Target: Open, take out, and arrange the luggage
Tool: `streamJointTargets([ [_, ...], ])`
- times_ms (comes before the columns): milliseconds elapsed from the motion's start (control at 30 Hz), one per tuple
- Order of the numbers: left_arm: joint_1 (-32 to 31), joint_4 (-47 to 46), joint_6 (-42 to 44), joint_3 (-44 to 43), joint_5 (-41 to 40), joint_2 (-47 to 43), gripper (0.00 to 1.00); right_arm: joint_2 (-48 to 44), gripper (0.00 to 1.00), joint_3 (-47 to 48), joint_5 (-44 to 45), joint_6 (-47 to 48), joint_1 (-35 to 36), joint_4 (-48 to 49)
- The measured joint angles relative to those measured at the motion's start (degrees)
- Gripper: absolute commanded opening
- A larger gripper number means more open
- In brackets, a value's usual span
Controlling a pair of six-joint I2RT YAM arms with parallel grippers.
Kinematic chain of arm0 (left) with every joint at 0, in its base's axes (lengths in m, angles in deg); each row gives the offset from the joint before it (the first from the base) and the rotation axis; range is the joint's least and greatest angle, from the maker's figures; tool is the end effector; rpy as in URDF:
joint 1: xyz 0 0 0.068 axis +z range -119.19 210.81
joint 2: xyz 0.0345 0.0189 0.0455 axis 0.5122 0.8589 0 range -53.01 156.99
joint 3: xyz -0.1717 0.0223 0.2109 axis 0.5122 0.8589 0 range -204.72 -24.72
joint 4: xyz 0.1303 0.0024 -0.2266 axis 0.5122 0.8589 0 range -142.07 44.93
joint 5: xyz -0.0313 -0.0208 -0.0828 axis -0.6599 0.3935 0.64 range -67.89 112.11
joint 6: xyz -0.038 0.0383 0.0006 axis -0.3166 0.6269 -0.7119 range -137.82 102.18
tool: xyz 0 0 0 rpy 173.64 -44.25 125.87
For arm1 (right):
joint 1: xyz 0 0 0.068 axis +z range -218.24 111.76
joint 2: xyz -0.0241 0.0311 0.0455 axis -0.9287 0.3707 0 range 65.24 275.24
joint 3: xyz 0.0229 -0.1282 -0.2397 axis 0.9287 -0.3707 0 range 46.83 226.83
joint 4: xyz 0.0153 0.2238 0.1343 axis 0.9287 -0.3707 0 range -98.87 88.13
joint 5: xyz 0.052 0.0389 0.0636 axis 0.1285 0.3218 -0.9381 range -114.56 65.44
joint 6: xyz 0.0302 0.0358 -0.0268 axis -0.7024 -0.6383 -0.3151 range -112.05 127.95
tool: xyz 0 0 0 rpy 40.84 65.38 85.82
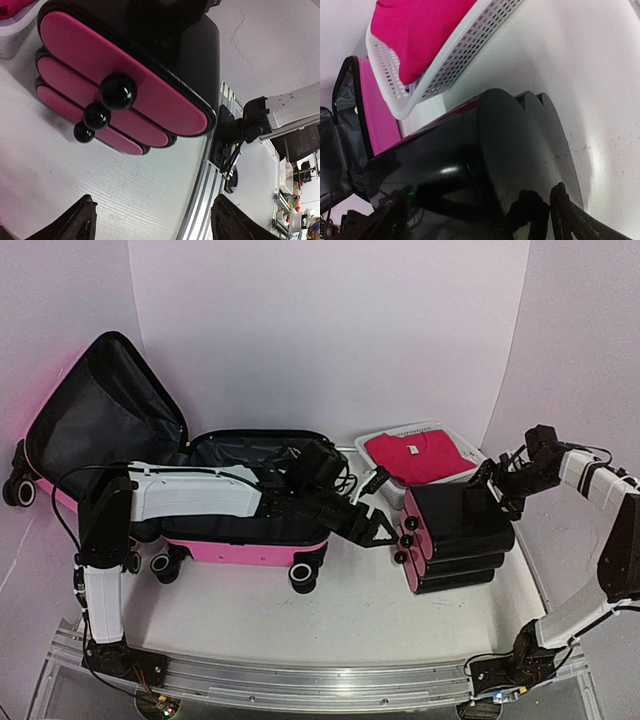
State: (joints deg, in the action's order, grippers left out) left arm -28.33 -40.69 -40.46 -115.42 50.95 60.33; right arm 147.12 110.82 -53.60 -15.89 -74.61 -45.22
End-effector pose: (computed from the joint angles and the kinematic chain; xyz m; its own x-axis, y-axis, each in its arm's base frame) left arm 0.2217 -0.4045 0.2582 -0.6332 0.4024 -0.6612 0.7729 0.2827 -0.5682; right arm 0.2849 -0.0144 0.2645 -0.8515 0.4507 -0.2680 0.2287 0.7791 0.5837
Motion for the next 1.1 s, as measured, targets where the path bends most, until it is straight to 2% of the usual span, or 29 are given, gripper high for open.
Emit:
streamJointTargets([
  [100,0.3,-1.2,-1.3,-0.4,-0.1,0.9,0.87,0.0,0.98,-0.8,-1.7,0.3,1.4,0.5],
  [233,0.6,-2.8,-2.8,-0.6,0.0,0.9,0.88,0.0,0.98,-2.0,-2.6,0.4,2.2,1.2],
  [467,1.4,-4.7,-4.7,-4.7,3.7,4.5,0.74,-0.2,0.98,-2.9,-3.1,-0.2,3.3,3.1],
  [700,3.2,-6.7,-6.5,-8.9,7.5,11.1,0.72,-0.2,0.98,-2.9,-3.3,-0.2,3.5,3.2],
  [967,3.8,-7.0,-9.0,-11.4,8.6,15.5,0.49,-0.5,0.98,-2.9,-3.3,0.1,3.5,3.2],
  [1100,3.8,-7.9,-10.3,-13.8,10.2,16.9,0.43,-0.9,0.98,-2.9,-3.3,0.2,3.5,3.0],
])
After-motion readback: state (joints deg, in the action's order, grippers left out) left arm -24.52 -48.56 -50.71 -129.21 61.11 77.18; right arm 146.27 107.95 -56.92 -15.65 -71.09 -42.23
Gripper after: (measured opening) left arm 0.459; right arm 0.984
